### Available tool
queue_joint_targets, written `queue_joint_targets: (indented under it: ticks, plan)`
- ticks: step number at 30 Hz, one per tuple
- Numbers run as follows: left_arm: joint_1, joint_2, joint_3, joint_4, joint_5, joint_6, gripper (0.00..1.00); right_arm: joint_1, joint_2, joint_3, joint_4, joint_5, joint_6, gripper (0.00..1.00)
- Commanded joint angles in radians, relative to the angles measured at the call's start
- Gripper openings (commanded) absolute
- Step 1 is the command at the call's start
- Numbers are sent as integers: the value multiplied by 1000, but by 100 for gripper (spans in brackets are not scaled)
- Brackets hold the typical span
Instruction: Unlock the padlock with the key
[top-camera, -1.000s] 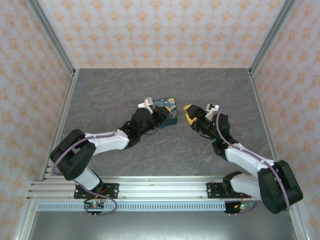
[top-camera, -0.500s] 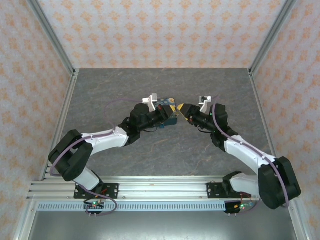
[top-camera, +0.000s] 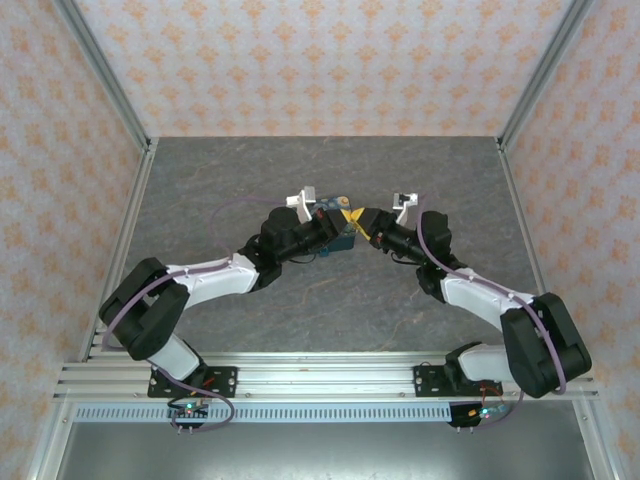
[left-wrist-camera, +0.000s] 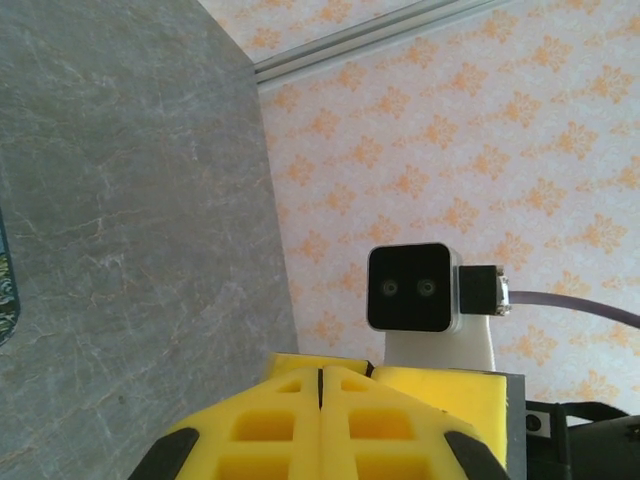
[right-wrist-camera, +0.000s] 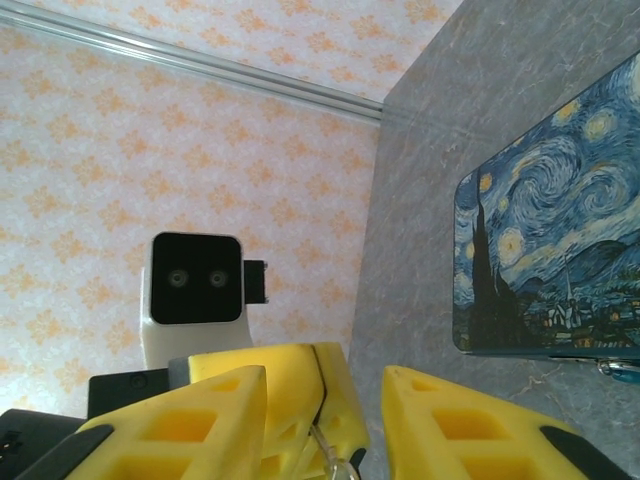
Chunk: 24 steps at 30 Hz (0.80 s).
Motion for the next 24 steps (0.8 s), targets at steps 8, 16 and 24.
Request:
queue_joint_targets:
  ticks: [8, 16, 24]
  plan:
    - [7, 27, 30, 71, -9, -36, 0, -3, -16, -53, 119, -7, 38, 34]
    - [7, 31, 31, 82, -18, -47, 0, -3, -9, -74, 139, 0, 52, 30]
    - [7, 30, 32, 80, -23, -47, 0, -2, 6, -83, 164, -9, 68, 29]
